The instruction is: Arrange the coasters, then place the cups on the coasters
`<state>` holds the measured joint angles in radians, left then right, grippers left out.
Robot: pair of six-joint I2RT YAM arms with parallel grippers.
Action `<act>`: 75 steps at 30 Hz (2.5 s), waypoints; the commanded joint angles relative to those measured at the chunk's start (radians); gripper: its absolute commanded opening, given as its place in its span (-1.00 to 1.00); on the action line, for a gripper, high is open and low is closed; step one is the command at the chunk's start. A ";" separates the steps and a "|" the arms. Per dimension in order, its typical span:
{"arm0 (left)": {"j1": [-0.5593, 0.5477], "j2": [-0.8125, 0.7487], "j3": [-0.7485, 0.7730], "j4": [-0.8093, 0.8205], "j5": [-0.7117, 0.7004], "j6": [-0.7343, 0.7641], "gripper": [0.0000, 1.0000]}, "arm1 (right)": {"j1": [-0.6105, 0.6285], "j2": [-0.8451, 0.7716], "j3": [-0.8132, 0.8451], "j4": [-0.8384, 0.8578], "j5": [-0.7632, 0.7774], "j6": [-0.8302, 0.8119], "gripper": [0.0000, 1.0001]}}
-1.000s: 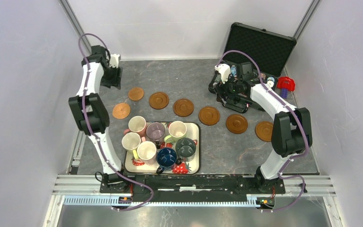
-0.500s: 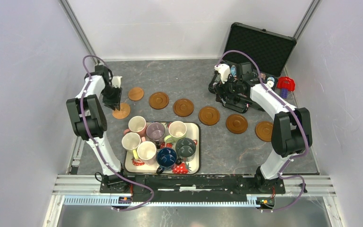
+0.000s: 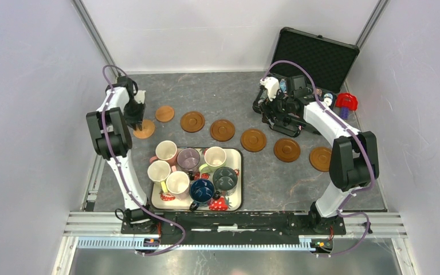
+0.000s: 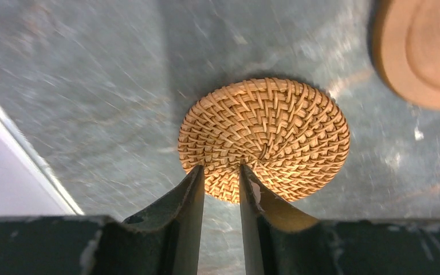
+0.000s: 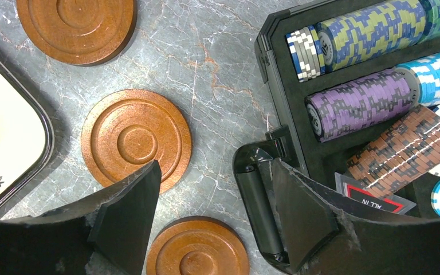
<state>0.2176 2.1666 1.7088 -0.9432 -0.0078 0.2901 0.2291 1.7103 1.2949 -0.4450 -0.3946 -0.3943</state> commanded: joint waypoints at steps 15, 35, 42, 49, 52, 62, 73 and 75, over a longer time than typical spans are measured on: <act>0.016 0.324 0.545 0.006 -0.030 -0.048 -0.18 | 0.006 -0.033 0.004 -0.004 0.025 -0.026 0.56; 0.012 0.420 0.723 0.032 0.048 -0.043 0.02 | 0.006 -0.035 -0.003 -0.007 0.018 -0.023 0.55; 0.012 0.316 0.748 0.040 0.075 -0.046 0.34 | 0.007 -0.034 0.008 -0.008 0.007 -0.020 0.55; 0.012 0.000 0.620 0.040 0.176 -0.056 0.73 | 0.007 -0.044 0.006 -0.004 0.004 -0.023 0.56; 0.014 -0.181 0.458 0.024 0.217 -0.025 0.91 | 0.007 -0.054 0.003 0.004 -0.002 -0.021 0.56; 0.019 -0.625 0.007 -0.348 0.507 0.373 1.00 | 0.014 -0.113 -0.047 0.016 -0.030 -0.034 0.60; 0.146 -0.715 -0.323 -0.525 0.478 0.871 0.80 | 0.016 -0.141 -0.095 0.022 -0.038 -0.038 0.63; 0.152 -0.710 -0.369 -0.490 0.467 0.901 0.73 | 0.016 -0.141 -0.091 0.019 -0.040 -0.038 0.62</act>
<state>0.3523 1.4643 1.3987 -1.4136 0.4484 0.9684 0.2417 1.6039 1.2064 -0.4492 -0.4122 -0.4244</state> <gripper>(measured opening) 0.897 0.811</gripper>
